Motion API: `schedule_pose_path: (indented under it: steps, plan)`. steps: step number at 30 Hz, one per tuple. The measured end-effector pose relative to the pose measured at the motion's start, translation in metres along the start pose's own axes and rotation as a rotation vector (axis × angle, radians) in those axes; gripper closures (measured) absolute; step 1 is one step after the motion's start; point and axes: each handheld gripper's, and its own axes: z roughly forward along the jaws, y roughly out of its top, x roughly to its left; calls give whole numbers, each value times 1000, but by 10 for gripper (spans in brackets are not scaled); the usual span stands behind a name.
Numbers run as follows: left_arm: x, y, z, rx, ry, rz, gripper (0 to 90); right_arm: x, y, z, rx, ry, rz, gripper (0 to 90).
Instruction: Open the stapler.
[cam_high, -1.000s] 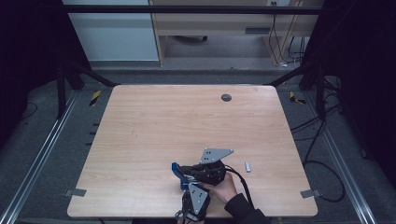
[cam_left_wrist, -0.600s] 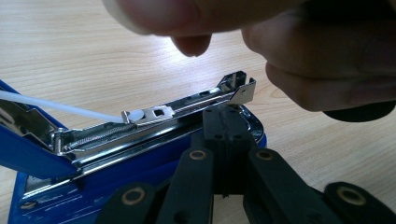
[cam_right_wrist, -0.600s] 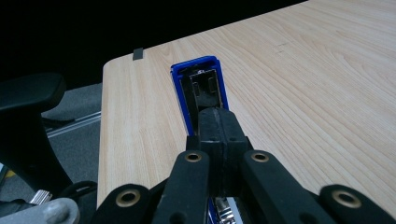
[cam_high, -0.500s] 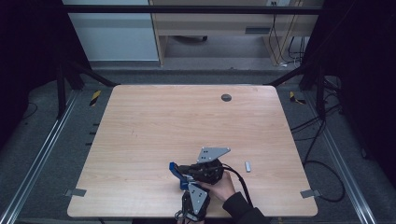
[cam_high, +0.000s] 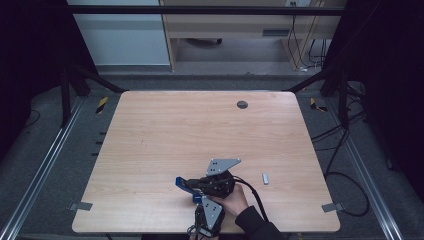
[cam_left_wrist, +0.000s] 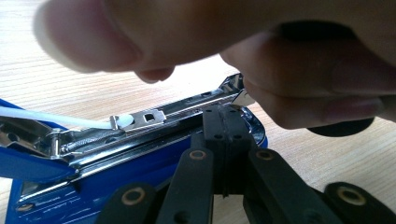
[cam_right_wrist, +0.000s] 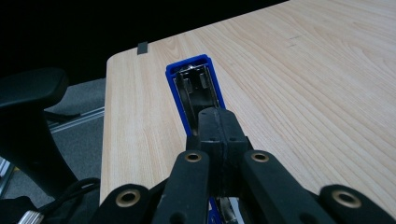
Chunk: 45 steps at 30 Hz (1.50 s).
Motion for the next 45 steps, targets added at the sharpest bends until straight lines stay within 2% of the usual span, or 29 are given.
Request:
schedule_pose_path:
  steps: [27, 32, 36, 41, 43, 45]
  plan:
    - [0, -1, -2, -3, -8, 14, 899, 0, 7, 27, 111, 5, 13, 900]
    - [1, -1, -2, -5, -9, 9, 899, 2, 10, 33, 156, -1, -7, 900]
    - [1, -1, -2, -2, -9, 13, 899, 0, 12, 37, 189, 2, 8, 900]
    - [1, -1, -2, -1, -10, 13, 899, 0, 14, 42, 237, -1, -1, 900]
    - [1, -1, -2, -2, -9, 13, 899, -1, 13, 44, 252, 3, 14, 900]
    - [1, -1, -2, -2, -9, 13, 899, -2, 13, 46, 285, 0, 17, 900]
